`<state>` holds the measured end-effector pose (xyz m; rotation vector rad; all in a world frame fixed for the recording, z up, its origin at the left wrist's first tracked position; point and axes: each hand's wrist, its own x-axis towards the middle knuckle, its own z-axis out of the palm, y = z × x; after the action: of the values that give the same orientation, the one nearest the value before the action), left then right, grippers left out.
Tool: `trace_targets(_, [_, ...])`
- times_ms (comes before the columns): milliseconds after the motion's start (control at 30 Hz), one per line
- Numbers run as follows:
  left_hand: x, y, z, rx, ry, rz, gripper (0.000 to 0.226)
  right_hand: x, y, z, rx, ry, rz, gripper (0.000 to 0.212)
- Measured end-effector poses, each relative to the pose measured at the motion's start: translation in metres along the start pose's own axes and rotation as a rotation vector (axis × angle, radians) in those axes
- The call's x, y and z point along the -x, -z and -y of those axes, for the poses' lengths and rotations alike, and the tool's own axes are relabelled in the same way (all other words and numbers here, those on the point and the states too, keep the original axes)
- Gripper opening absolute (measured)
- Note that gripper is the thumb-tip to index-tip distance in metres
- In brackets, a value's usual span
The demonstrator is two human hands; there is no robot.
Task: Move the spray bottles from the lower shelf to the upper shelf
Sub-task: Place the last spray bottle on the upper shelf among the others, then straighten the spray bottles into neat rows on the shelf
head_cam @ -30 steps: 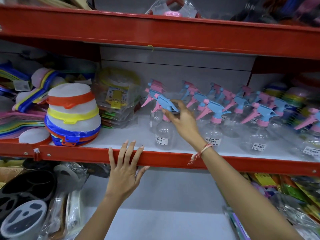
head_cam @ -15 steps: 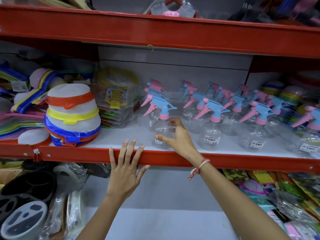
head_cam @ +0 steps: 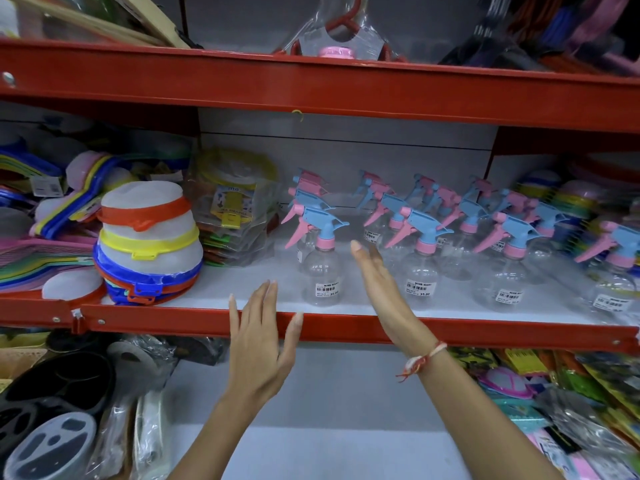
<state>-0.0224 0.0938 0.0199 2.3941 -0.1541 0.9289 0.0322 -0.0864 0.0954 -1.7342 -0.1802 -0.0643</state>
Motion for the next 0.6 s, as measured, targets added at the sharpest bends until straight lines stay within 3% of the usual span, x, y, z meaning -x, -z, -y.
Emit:
trace_targets(100, [-0.024,0.018,-0.038,0.305,0.25,0.211,0.086,0.006,0.001,0.004,-0.043,-0.084,0.051,0.096])
trace_targets(200, [-0.045,0.021,-0.052,0.389,0.402,0.42,0.093,0.012,0.001,0.009,-0.019,-0.06,0.114,0.084])
trace_targets(300, [-0.054,0.013,-0.046,0.401,0.399,0.433,0.113,0.015,-0.002,0.012,0.018,-0.048,0.161,0.078])
trace_targets(600, [-0.062,0.009,-0.024,0.499,0.523,0.411,0.12,0.008,-0.021,0.008,0.081,-0.107,0.209,0.104])
